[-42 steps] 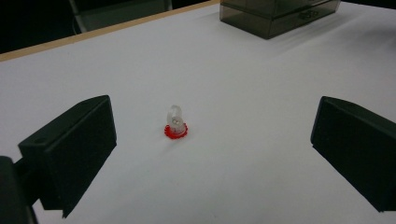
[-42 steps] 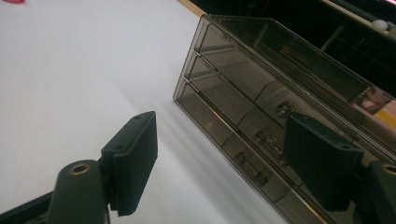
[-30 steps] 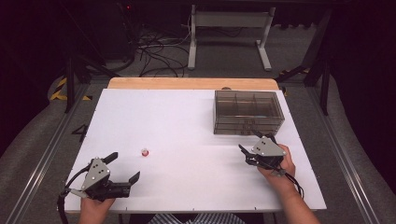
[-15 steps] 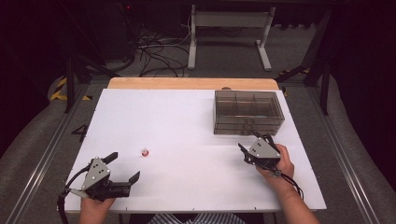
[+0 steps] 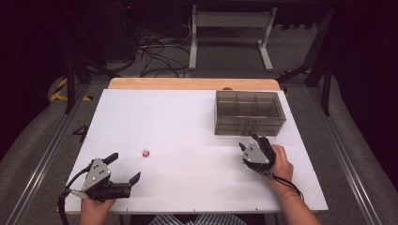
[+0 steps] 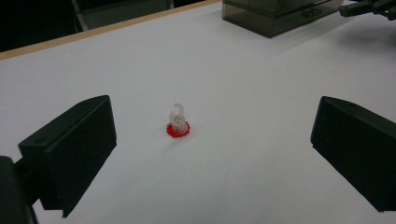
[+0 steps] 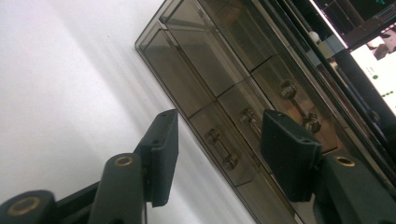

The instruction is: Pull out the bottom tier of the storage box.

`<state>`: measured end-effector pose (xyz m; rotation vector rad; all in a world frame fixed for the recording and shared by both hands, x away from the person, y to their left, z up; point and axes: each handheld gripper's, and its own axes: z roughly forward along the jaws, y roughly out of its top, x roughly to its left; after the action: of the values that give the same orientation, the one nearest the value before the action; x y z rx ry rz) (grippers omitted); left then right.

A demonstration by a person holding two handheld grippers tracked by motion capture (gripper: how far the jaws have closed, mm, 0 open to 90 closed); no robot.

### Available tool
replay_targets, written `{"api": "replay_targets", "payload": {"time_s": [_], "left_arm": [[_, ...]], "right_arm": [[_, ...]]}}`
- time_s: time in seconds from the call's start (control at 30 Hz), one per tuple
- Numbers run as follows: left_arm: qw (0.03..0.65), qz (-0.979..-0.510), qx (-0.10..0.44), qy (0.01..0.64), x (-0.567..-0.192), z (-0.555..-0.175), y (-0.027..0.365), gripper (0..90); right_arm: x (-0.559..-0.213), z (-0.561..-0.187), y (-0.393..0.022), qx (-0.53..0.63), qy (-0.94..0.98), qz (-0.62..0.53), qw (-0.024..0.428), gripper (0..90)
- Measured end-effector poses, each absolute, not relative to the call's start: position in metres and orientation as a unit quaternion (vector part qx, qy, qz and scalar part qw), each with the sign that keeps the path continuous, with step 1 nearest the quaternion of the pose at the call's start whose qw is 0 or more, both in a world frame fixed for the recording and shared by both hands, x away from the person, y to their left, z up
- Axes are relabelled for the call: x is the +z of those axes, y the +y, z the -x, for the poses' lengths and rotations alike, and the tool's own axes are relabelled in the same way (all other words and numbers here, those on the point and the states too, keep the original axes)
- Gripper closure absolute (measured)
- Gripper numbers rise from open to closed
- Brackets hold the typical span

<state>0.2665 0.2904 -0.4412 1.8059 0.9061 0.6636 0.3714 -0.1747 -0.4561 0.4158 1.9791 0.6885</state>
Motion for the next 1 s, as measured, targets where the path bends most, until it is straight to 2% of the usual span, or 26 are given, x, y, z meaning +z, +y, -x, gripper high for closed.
{"api": "replay_targets", "payload": {"time_s": [0.3,1.0], "left_arm": [[0.487,-0.741,0.272,0.373,-0.441,-0.266,0.291,1.1],[0.488,-0.741,0.271,0.375,-0.441,-0.267,0.29,1.1]], "right_arm": [[-0.467,-0.372,-0.165,0.241,0.809,-0.149,0.515,52.6],[-0.482,-0.376,-0.152,0.171,0.815,-0.127,0.539,57.3]]}}
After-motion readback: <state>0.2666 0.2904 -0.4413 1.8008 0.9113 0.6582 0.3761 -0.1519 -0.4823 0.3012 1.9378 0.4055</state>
